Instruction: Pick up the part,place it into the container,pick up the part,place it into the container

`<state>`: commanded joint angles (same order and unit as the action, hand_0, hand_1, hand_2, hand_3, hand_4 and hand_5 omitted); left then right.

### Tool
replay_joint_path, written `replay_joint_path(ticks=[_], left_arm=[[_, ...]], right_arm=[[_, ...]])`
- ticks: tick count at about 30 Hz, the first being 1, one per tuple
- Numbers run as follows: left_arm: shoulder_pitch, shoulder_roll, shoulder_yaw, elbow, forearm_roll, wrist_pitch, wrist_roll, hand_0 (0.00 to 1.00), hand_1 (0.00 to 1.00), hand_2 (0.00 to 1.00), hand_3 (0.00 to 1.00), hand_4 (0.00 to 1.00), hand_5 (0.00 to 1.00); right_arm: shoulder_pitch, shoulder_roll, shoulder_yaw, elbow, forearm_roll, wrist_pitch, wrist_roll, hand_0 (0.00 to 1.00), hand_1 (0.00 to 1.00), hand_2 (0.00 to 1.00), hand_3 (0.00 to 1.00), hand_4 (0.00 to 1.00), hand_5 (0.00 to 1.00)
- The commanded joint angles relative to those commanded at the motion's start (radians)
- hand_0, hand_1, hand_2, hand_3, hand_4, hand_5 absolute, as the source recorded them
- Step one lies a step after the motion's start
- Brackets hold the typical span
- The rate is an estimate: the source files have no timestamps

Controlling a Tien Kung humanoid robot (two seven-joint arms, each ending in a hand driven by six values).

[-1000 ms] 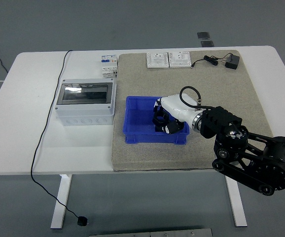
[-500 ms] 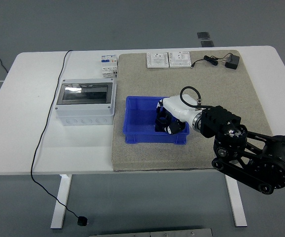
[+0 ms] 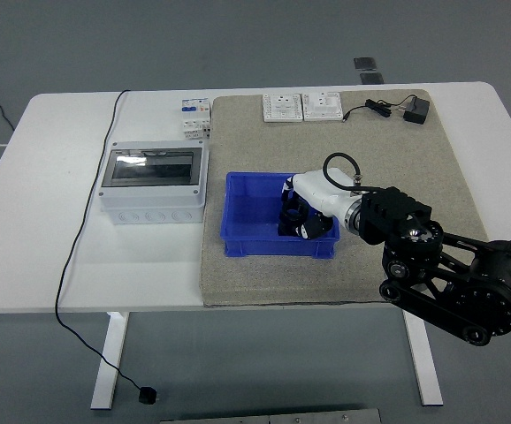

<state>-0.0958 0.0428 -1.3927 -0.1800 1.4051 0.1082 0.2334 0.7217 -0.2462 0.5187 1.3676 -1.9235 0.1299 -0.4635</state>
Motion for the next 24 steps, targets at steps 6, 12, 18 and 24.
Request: replay_joint_path(ticks=[6,12,18,24], left_arm=[[0.000,0.000,0.001,0.000,0.000,0.000,0.000,0.719,0.591,0.706,0.574,0.617,0.491],[0.001,0.000,-0.001,0.000,0.002,0.000,0.000,0.719,0.591,0.704,0.574,0.617,0.491],[0.000,0.000,-0.002,0.000,0.003,0.000,0.000,0.719,0.591,0.703,0.574,0.617,0.490],[0.000,0.000,-0.002,0.000,0.005,0.001,0.000,0.719,0.591,0.703,0.574,0.617,0.489]], right_arm=[[0.000,0.001,-0.002,0.000,0.007,0.007,-0.004,0.178,0.196,0.695,0.671,0.696,0.097],[0.001,0.002,-0.002,-0.001,0.009,0.010,-0.006,0.176,0.200,0.705,0.680,0.743,0.111],[0.004,0.003,-0.001,-0.001,0.011,0.011,-0.006,0.178,0.200,0.709,0.693,0.786,0.134],[0.006,0.003,0.001,-0.001,0.010,0.011,-0.007,0.179,0.201,0.709,0.697,0.787,0.136]])
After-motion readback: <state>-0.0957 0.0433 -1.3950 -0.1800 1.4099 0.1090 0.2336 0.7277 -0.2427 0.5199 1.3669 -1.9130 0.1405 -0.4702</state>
